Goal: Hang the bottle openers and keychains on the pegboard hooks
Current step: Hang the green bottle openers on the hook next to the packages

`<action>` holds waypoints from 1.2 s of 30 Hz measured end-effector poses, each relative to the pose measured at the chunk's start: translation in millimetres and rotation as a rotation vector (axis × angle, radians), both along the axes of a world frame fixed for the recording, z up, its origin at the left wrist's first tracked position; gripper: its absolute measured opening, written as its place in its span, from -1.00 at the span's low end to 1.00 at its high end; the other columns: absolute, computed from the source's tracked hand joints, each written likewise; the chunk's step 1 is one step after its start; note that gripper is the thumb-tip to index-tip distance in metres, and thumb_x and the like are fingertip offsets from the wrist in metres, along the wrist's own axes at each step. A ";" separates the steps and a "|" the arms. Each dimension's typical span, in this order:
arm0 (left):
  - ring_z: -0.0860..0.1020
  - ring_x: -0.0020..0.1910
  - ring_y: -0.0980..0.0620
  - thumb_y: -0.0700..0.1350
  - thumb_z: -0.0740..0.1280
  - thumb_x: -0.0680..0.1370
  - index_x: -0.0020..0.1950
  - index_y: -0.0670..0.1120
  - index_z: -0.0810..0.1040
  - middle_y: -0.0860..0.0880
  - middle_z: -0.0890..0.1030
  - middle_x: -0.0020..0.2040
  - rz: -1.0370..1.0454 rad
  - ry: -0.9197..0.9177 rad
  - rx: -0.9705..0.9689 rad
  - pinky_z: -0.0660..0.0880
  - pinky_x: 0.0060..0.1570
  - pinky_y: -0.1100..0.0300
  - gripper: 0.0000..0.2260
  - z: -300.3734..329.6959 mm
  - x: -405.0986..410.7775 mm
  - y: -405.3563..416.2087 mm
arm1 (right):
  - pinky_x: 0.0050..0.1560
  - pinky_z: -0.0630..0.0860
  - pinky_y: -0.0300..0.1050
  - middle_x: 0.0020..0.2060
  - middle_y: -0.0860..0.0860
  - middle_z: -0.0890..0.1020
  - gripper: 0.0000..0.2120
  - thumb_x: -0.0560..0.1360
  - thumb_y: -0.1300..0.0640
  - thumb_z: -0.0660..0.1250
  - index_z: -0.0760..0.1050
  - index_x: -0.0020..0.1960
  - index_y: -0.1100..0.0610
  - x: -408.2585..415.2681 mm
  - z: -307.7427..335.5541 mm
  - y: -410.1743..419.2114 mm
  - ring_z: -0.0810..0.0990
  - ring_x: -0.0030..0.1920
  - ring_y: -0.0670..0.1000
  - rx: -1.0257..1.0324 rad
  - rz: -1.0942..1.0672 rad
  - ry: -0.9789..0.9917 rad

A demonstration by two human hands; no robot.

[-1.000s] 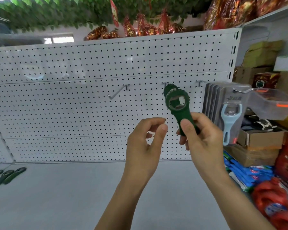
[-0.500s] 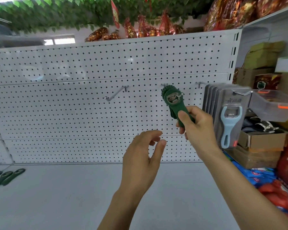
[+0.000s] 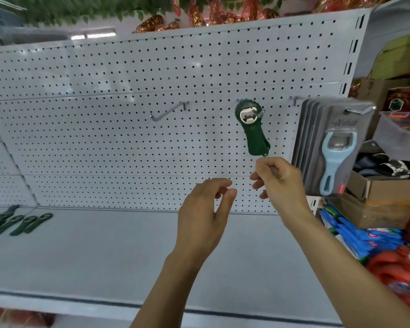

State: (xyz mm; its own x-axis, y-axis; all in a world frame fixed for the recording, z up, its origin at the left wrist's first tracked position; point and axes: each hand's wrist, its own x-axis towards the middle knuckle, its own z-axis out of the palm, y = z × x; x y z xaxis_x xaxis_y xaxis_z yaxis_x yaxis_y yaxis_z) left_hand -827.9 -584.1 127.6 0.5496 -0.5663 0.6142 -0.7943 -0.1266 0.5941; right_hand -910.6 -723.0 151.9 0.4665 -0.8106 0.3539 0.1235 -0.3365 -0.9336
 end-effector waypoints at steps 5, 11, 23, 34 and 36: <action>0.51 0.00 0.23 0.12 0.21 0.60 0.21 0.10 0.53 0.20 0.60 0.00 0.054 -0.020 0.074 0.47 -0.03 0.26 -0.76 -28.2 -8.6 16.4 | -0.08 0.55 -0.12 -0.11 -0.11 0.65 -0.89 0.55 0.13 0.30 0.53 0.07 0.02 -22.9 -57.7 25.1 0.62 -0.13 -0.14 -0.141 0.041 0.141; 0.54 0.00 0.23 0.16 0.21 0.58 0.25 0.08 0.51 0.16 0.61 0.07 0.136 0.011 0.224 0.47 -0.05 0.31 -0.69 -82.2 -10.7 55.8 | 0.12 0.50 -0.14 0.02 -0.24 0.59 -0.83 0.56 0.04 0.27 0.49 0.15 -0.07 -38.6 -113.3 63.1 0.56 0.05 -0.22 -0.360 0.134 0.377; 0.51 0.04 0.25 0.23 0.12 0.58 0.31 0.12 0.46 0.17 0.57 0.15 0.332 0.161 0.491 0.44 -0.03 0.38 -0.62 -152.7 40.3 204.2 | 0.13 0.46 -0.28 0.20 -0.18 0.52 -0.71 0.58 -0.05 0.22 0.39 0.29 -0.06 37.6 -172.4 187.3 0.52 0.15 -0.14 -0.555 0.448 0.699; 0.52 0.05 0.19 0.22 0.14 0.59 0.28 0.13 0.45 0.17 0.55 0.16 0.424 0.245 0.603 0.40 -0.11 0.34 -0.67 -165.0 185.8 396.8 | -0.02 0.34 -0.30 0.17 -0.19 0.54 -0.72 0.58 -0.07 0.21 0.37 0.28 -0.07 195.2 -189.5 368.2 0.54 0.12 -0.13 -0.541 0.541 0.763; 0.53 0.04 0.18 0.23 0.13 0.59 0.25 0.13 0.46 0.18 0.56 0.14 0.432 0.238 0.616 0.39 -0.13 0.32 -0.67 -166.3 213.5 426.4 | 0.00 0.37 -0.28 0.17 -0.17 0.54 -0.72 0.58 -0.07 0.21 0.37 0.27 -0.06 221.2 -191.0 396.7 0.54 0.12 -0.12 -0.527 0.531 0.752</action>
State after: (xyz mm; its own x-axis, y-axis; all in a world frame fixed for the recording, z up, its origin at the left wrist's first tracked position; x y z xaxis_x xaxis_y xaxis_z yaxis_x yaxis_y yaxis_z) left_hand -614.4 -157.7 -38.8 0.8757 -0.4730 0.0972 -0.4603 -0.7568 0.4642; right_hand -689.5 -326.3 -39.1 0.9609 -0.2667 0.0744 -0.1750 -0.7932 -0.5832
